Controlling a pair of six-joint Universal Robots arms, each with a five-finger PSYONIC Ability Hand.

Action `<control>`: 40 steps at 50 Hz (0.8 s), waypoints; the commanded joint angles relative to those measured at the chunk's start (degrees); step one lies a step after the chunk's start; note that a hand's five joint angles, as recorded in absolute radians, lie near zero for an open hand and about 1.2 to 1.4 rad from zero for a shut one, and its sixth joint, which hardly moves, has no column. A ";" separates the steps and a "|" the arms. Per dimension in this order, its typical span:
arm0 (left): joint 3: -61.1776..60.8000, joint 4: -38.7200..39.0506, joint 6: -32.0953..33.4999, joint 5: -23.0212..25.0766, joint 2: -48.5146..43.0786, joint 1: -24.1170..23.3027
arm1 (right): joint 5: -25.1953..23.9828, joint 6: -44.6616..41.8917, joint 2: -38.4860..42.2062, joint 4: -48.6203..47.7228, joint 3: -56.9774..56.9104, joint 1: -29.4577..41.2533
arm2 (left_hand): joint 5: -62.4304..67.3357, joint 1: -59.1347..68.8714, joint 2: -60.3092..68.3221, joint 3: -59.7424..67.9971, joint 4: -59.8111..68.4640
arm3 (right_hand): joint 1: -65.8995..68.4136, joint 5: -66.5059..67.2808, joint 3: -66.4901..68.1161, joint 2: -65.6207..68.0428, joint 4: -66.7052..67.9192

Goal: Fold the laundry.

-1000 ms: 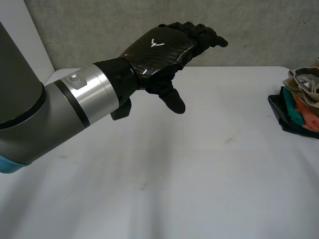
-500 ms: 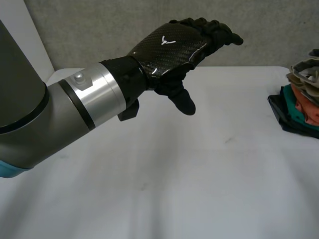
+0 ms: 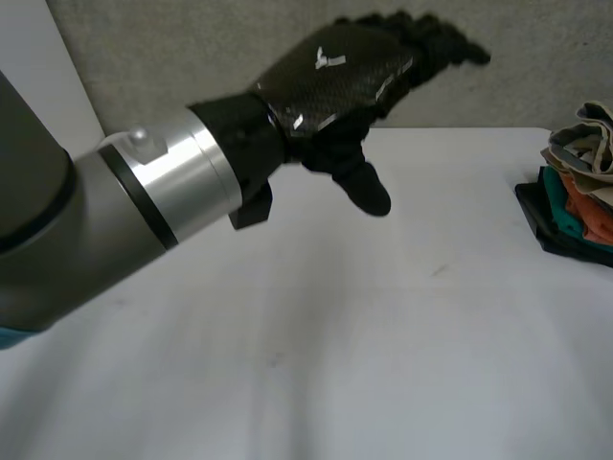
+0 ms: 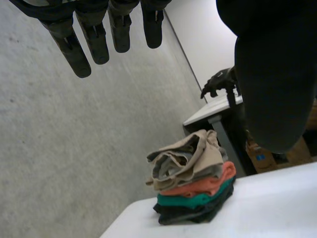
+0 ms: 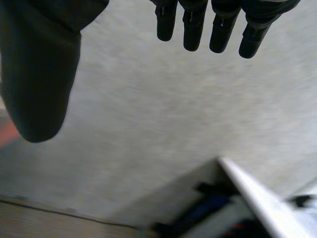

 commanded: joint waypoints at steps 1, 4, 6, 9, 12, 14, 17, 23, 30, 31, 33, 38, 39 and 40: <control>8.34 1.87 -6.22 -4.88 2.87 0.90 | 11.99 -2.12 -0.81 -10.34 -10.36 12.55 | -0.88 -0.21 0.03 -0.33 0.09 | -3.06 -2.51 -1.88 -2.43 -1.88; 11.85 2.40 -8.51 -13.37 4.97 3.61 | 10.06 1.92 -6.42 -16.41 -7.03 18.27 | -1.21 -0.55 -0.30 -0.66 -0.25 | -3.06 -2.51 -1.88 -2.43 -1.88; 12.74 2.40 -8.61 -17.36 6.03 5.73 | 8.22 3.85 -9.68 -19.14 -3.35 20.99 | -1.38 -0.72 -0.47 -0.83 -0.42 | -3.06 -2.51 -1.88 -2.43 -1.88; 12.83 1.88 -7.82 -23.08 7.53 12.40 | 2.60 6.84 -14.87 -22.48 5.26 27.14 | -2.05 -1.39 -1.14 -1.51 -1.09 | -3.06 -2.51 -1.88 -2.43 -1.88; 10.47 -0.75 -4.92 -24.58 8.32 20.83 | -3.64 7.99 -17.34 -25.04 14.14 34.87 | -2.22 -1.56 -1.31 -1.67 -1.26 | -3.06 -2.51 -1.88 -2.43 -1.88; 8.62 -2.95 -2.29 -24.58 8.85 24.88 | -5.93 7.56 -17.60 -25.48 19.40 40.74 | -2.44 -1.77 -1.53 -1.89 -1.47 | -3.06 -2.51 -1.88 -2.43 -1.88; 5.02 -6.91 5.00 -24.50 8.68 31.13 | -6.91 6.94 -17.08 -25.39 23.99 46.92 | -2.44 -1.77 -1.53 -1.89 -1.47 | -3.06 -2.51 -1.88 -2.43 -1.88; -7.98 -9.64 20.73 -24.94 5.43 39.39 | -3.75 2.46 -13.65 -25.22 32.70 55.10 | -2.44 -1.77 -1.53 -1.89 -1.47 | -3.06 -2.51 -1.88 -2.43 -1.88; -21.60 -2.46 35.31 -24.58 0.16 48.35 | -1.02 -4.22 -8.91 -25.66 36.93 57.92 | -2.44 -1.77 -1.53 -1.89 -1.47 | -3.06 -2.51 -1.88 -2.43 -1.88; -22.49 -1.48 36.38 -24.58 -0.37 48.88 | -0.94 -4.66 -8.29 -25.66 37.01 58.10 | -2.44 -1.77 -1.53 -1.89 -1.47 | -3.06 -2.51 -1.88 -2.43 -1.88; -24.69 1.68 39.19 -24.67 -3.35 49.50 | -1.02 -5.19 -7.33 -25.57 37.19 58.19 | -2.44 -1.77 -1.53 -1.89 -1.47 | -3.06 -2.51 -1.88 -2.43 -1.88; -25.76 5.21 42.81 -25.11 -9.77 50.21 | -1.11 -4.66 -6.71 -25.83 37.54 57.75 | -2.44 -1.77 -1.53 -1.89 -1.47 | -3.06 -2.51 -1.88 -2.43 -1.88; -25.49 5.56 43.16 -25.11 -10.57 50.30 | -1.11 -4.57 -6.71 -25.92 37.54 57.75 | -2.44 -1.77 -1.53 -1.89 -1.47 | -3.06 -2.51 -1.88 -2.43 -1.88; -25.32 5.91 43.42 -25.02 -11.10 50.30 | -1.11 -4.49 -6.71 -26.09 37.54 57.75 | -2.44 -1.77 -1.53 -1.89 -1.47 | -3.06 -2.51 -1.88 -2.43 -1.88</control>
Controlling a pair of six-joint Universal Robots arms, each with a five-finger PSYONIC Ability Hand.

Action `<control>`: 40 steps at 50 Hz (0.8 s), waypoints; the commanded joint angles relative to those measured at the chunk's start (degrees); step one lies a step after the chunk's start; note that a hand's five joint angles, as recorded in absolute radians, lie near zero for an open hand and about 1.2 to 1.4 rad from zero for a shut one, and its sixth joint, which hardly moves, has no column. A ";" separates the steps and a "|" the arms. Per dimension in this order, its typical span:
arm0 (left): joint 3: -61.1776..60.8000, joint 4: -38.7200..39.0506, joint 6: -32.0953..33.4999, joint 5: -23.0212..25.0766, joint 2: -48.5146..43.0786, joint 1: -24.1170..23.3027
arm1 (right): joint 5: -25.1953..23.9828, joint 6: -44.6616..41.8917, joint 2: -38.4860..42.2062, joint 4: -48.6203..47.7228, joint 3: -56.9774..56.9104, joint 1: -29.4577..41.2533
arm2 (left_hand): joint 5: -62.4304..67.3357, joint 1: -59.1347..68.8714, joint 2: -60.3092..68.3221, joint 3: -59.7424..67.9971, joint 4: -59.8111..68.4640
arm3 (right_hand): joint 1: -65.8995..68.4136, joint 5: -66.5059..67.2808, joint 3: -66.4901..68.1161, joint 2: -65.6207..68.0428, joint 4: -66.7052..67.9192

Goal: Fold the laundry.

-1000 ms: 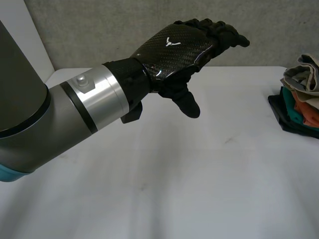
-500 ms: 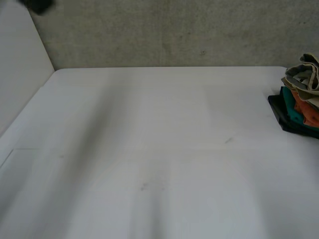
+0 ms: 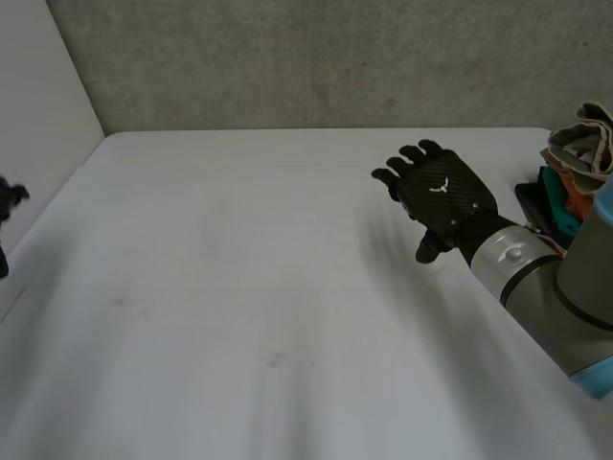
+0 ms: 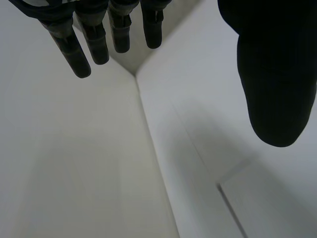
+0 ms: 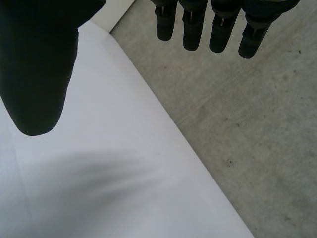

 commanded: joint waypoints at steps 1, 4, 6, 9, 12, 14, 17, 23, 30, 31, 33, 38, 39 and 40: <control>0.80 4.74 3.53 -0.19 -7.41 0.67 | -0.22 0.64 0.52 -0.67 -0.02 -0.43 | -2.43 -1.77 -1.53 -1.90 -1.44 | -3.06 -2.50 -1.88 -2.43 -1.88; 3.26 5.88 3.44 -0.37 -9.43 0.32 | 0.04 1.08 0.43 -2.95 -0.02 -0.43 | -2.43 -1.77 -1.53 -1.90 -1.44 | -3.06 -2.50 -1.88 -2.43 -1.88; 5.81 7.11 3.27 -0.54 -11.37 -0.30 | 0.74 1.52 0.43 -4.36 0.06 -0.43 | -2.43 -1.77 -1.53 -1.90 -1.44 | -3.06 -2.50 -1.88 -2.43 -1.88; 9.76 8.43 2.74 -1.94 -12.77 -1.09 | 3.73 2.93 0.52 -6.56 0.15 -0.61 | -2.43 -1.77 -1.53 -1.90 -1.44 | -3.06 -2.50 -1.88 -2.43 -1.88; 14.06 8.96 1.34 -5.35 -15.05 -2.75 | 7.94 3.72 0.34 -8.14 0.06 -1.57 | -2.43 -1.77 -1.53 -1.90 -1.44 | -3.06 -2.50 -1.88 -2.43 -1.88; 16.88 9.22 -0.15 -7.74 -16.38 -3.98 | 9.62 3.98 0.34 -8.41 -0.11 -2.36 | -2.43 -1.77 -1.53 -1.90 -1.44 | -3.06 -2.50 -1.88 -2.43 -1.88; 21.45 8.52 -4.37 -11.26 -18.49 -6.18 | 10.59 4.77 0.34 -8.24 -0.20 -3.16 | -2.43 -1.77 -1.53 -1.90 -1.44 | -3.06 -2.50 -1.88 -2.43 -1.88; 20.94 8.08 -13.94 -9.78 -17.97 -9.26 | 11.12 6.18 0.08 -8.15 -1.08 -3.86 | -2.43 -1.77 -1.53 -1.90 -1.44 | -3.06 -2.50 -1.88 -2.43 -1.88; 16.81 7.73 -30.02 -2.75 -5.85 -16.37 | 12.26 7.59 -0.89 -3.85 -4.50 -4.56 | -2.43 -1.77 -1.53 -1.90 -1.44 | -3.06 -2.50 -1.88 -2.43 -1.88; 16.37 7.56 -31.87 -2.13 -4.44 -17.34 | 12.52 7.67 -1.24 -2.62 -5.03 -4.65 | -2.43 -1.77 -1.53 -1.90 -1.44 | -3.06 -2.50 -1.88 -2.43 -1.88; 15.67 6.51 -36.95 -1.16 0.46 -20.14 | 13.31 8.64 -2.29 1.42 -7.22 -5.27 | -2.43 -1.77 -1.53 -1.90 -1.44 | -3.06 -2.50 -1.88 -2.43 -1.88; 14.26 1.33 -44.27 -0.81 9.18 -24.46 | 13.32 15.57 -4.40 9.07 -11.70 -6.85 | -2.43 -1.77 -1.53 -1.90 -1.44 | -3.06 -2.50 -1.88 -2.43 -1.88; 14.00 0.53 -44.98 -0.81 10.24 -24.99 | 13.23 17.06 -4.58 10.47 -12.50 -7.20 | -2.43 -1.77 -1.53 -1.90 -1.44 | -3.06 -2.50 -1.88 -2.43 -1.88; 13.82 -0.17 -45.51 -0.81 11.03 -25.52 | 13.05 19.60 -4.84 13.53 -14.24 -7.81 | -2.43 -1.77 -1.53 -1.90 -1.44 | -3.06 -2.50 -1.88 -2.43 -1.88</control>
